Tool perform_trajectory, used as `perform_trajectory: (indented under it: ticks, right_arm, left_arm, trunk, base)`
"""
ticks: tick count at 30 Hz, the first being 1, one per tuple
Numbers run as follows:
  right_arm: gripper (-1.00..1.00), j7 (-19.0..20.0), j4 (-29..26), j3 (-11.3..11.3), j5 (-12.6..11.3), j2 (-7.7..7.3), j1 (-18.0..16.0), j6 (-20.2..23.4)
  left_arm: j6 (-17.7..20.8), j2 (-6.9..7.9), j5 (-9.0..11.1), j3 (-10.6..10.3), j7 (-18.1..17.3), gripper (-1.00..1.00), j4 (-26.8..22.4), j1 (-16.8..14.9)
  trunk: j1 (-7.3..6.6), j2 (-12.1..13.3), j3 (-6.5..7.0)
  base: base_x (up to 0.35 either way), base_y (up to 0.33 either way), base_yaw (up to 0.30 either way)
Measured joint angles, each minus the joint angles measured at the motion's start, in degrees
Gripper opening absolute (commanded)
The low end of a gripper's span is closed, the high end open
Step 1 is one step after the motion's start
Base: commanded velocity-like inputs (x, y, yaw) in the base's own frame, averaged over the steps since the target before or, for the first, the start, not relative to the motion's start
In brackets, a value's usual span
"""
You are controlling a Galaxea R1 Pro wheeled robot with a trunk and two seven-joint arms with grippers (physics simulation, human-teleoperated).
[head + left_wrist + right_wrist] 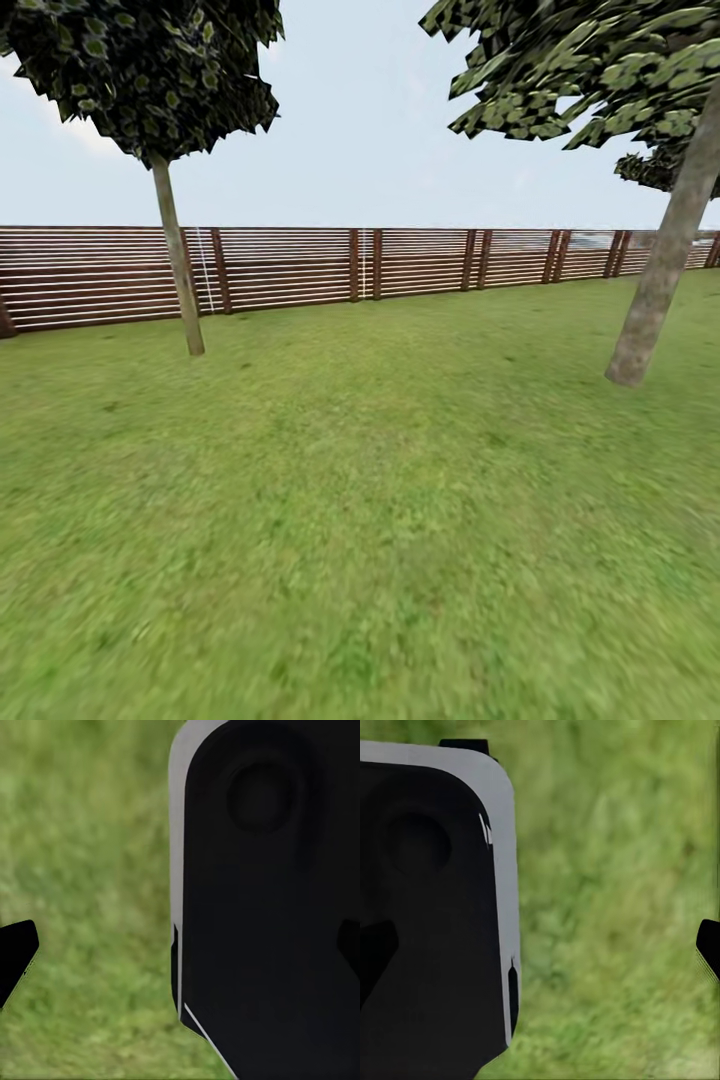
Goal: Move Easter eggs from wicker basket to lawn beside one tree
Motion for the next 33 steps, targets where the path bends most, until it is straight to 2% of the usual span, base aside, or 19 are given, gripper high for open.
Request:
perform_trajectory:
  ticks: [33]
  right_arm:
    - [1.00,0.0,0.0,0.0,0.0,0.02,0.0,0.0]
  left_arm:
    - [0.0,0.01,0.0,0.0,0.0,1.00,0.0,0.0]
  trunk:
    - [0.00,0.0,0.00]
  base:
    - [0.335,0.000,0.000]
